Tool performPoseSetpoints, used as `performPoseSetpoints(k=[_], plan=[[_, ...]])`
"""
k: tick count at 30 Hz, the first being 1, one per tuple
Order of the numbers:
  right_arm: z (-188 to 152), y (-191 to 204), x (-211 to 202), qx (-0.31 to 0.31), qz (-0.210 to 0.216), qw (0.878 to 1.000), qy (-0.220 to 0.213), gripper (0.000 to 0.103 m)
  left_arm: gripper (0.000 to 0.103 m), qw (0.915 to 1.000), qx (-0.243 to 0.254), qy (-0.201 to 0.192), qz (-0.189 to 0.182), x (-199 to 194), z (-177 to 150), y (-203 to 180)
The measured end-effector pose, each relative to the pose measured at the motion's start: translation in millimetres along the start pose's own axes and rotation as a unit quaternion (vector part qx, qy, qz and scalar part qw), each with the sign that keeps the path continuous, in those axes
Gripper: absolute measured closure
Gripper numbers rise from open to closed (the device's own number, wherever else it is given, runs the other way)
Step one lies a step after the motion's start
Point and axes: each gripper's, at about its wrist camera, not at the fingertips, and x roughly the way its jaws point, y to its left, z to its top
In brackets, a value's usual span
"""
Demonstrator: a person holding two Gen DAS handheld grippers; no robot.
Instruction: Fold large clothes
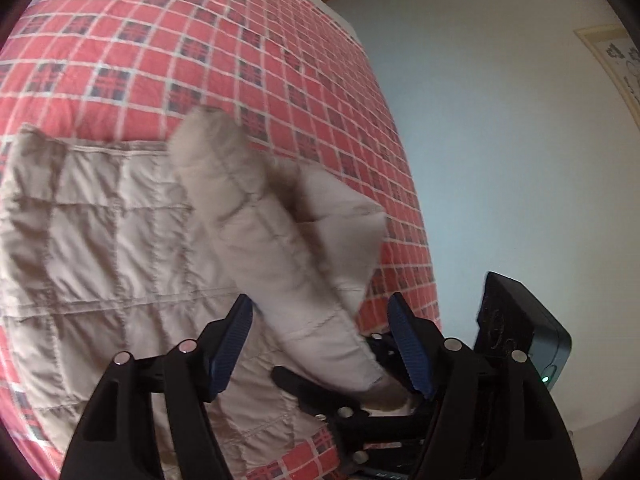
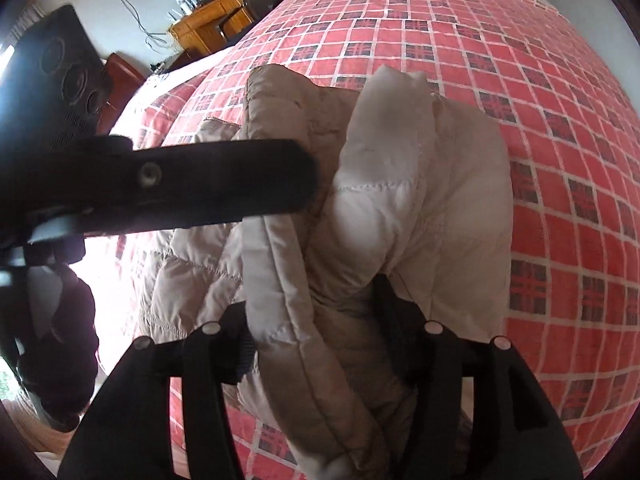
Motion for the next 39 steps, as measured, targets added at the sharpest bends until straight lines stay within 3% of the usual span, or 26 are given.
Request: performPoseSetpoints(k=[4, 8, 10, 12, 14, 17, 19, 23, 26, 33, 36, 39], plan=[[0, 2, -2, 0.0, 0.011, 1.0, -0.005, 0.047, 0.032, 0.9989, 0.031, 0.022, 0.028, 20, 5, -11], [-4, -1, -15, 0.002, 0.034, 0.999, -0.011, 0.044, 0.037, 0.9982, 0.025, 0.038, 0.04, 41, 11, 0], [-4, -8, -25, 0.017, 0.059, 0.998, -0.015, 0.044, 0.056, 0.9988, 0.011, 0.037, 0.029, 47, 13, 8], [-6, -15, -37, 0.027, 0.075, 0.997, -0.022, 0.044, 0.068, 0.9986, 0.006, 0.033, 0.042, 51, 13, 15], [-6, -24, -55, 0.036, 0.085, 0.995, -0.032, 0.044, 0.073, 0.9986, -0.004, 0.028, 0.046, 52, 11, 23], [-9, -45, -85, 0.062, 0.104, 0.991, -0.06, 0.044, 0.081, 0.9991, -0.029, 0.021, 0.022, 45, 6, 40], [-11, -62, -98, 0.078, 0.096, 0.99, -0.074, 0.044, 0.084, 0.9992, -0.036, 0.012, 0.005, 40, 3, 45], [-14, -105, -90, 0.112, 0.013, 0.991, -0.067, 0.042, 0.089, 0.9996, -0.027, -0.005, -0.012, 32, -3, 43], [-22, -127, -74, 0.147, 0.016, 0.988, -0.053, 0.042, 0.092, 0.9992, 0.016, -0.026, -0.026, 23, -3, 20], [-29, -135, -65, 0.181, 0.102, 0.977, -0.049, 0.041, 0.093, 0.9912, 0.074, -0.071, -0.084, -41, 0, -11], [-25, -122, -64, 0.168, 0.151, 0.973, -0.041, 0.037, 0.093, 0.989, 0.079, -0.086, -0.091, -70, 4, 3], [-19, -99, -53, 0.141, 0.168, 0.975, -0.021, 0.034, 0.093, 0.9899, 0.071, -0.091, -0.082, -88, 7, 39]])
